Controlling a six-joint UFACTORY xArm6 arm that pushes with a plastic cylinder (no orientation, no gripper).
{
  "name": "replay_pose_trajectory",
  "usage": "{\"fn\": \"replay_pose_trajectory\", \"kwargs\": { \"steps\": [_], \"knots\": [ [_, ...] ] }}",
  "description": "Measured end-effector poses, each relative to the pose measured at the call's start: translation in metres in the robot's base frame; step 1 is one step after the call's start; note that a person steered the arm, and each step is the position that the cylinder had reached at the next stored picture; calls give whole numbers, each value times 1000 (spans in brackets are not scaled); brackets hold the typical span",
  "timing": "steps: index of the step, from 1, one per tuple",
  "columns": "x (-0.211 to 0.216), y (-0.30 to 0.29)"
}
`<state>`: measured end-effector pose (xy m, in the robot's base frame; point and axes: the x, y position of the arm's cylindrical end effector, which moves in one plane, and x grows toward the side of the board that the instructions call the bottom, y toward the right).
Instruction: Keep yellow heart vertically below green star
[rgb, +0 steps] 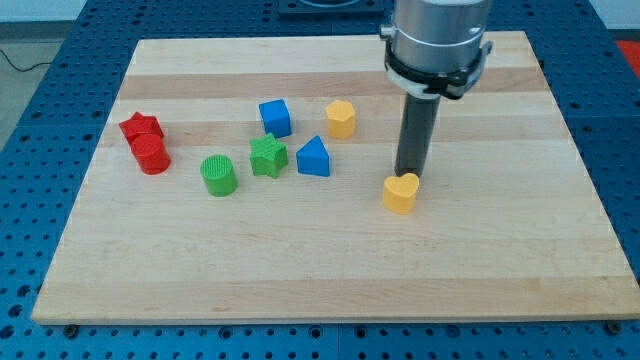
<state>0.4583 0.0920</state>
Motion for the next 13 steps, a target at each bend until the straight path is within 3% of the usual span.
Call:
{"fn": "replay_pose_trajectory", "kwargs": {
  "steps": [1,2,3,5,7,9,11,12,13],
  "knots": [
    [33,-7],
    [74,-52],
    [88,-78],
    [83,-35],
    [128,-50],
    [121,-134],
    [90,-71],
    [68,-90],
    [72,-133]
  ]
}}
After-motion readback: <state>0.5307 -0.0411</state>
